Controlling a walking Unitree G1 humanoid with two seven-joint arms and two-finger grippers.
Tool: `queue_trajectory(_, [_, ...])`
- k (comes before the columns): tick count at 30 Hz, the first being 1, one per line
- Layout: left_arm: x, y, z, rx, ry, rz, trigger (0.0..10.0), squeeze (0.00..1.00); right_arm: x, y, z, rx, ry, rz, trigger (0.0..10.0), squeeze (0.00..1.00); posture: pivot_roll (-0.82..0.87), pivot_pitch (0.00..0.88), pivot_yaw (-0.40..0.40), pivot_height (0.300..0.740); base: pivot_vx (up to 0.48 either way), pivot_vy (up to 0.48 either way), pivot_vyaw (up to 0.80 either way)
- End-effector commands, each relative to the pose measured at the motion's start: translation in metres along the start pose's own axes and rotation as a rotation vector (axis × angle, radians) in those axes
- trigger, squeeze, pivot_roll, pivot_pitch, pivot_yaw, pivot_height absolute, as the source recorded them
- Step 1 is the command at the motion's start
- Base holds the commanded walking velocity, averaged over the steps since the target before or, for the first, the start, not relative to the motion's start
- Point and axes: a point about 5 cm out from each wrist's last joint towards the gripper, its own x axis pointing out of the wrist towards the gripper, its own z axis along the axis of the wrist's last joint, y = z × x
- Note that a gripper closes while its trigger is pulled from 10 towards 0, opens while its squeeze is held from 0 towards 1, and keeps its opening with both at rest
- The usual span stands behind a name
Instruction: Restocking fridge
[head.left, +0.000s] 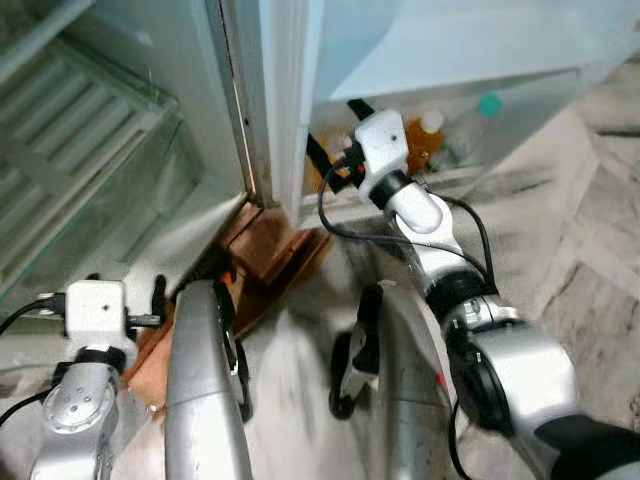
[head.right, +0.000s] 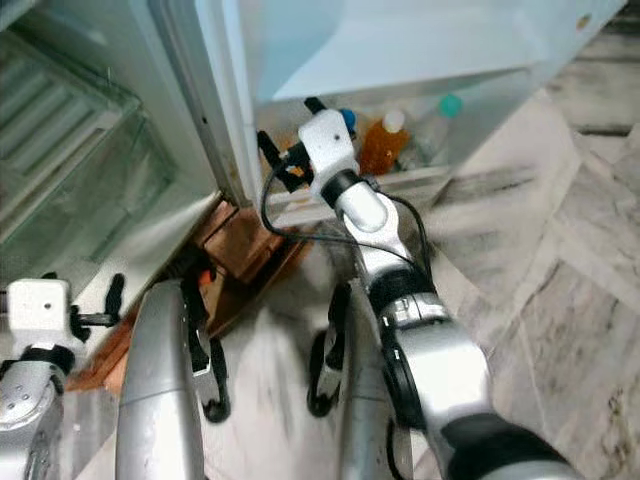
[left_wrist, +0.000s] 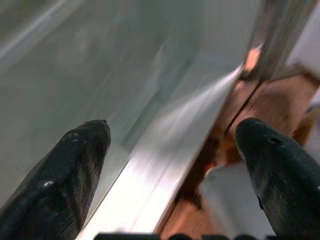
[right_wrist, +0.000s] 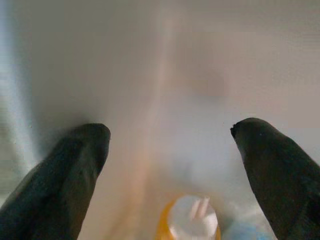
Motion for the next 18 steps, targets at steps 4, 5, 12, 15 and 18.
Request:
queue_trajectory(4, [0.004, -0.011, -0.004, -0.013, 0.001, -0.034, 10.0, 0.00, -0.031, 0.013, -0.016, 0.056, 0.006, -0.014, 10.0, 1.00, 0.15, 0.125, -0.073, 0.540, 0.000, 0.000, 0.00])
queue_trajectory(5, [0.004, -0.013, -0.003, -0.016, -0.004, -0.037, 10.0, 0.00, -0.038, 0.015, -0.019, 0.077, 0.012, -0.035, 10.0, 1.00, 0.15, 0.120, -0.073, 0.540, 0.000, 0.000, 0.00])
queue_trajectory(12, [0.000, -0.018, -0.009, -0.029, 0.000, -0.044, 10.0, 0.00, -0.093, 0.030, -0.038, 0.153, 0.129, -0.265, 10.0, 0.00, 0.14, 0.097, -0.066, 0.540, 0.000, 0.000, 0.00])
queue_trajectory(15, [0.000, -0.023, -0.009, -0.040, -0.005, -0.059, 10.0, 0.00, -0.108, 0.034, -0.042, 0.203, 0.176, -0.352, 10.0, 0.00, 0.14, 0.090, -0.066, 0.540, 0.000, 0.000, 0.00])
queue_trajectory(18, [0.002, -0.027, -0.008, -0.040, -0.011, -0.073, 10.0, 0.00, -0.110, 0.037, -0.036, 0.212, 0.161, -0.348, 10.0, 0.00, 0.12, 0.092, -0.062, 0.544, 0.000, 0.000, 0.00])
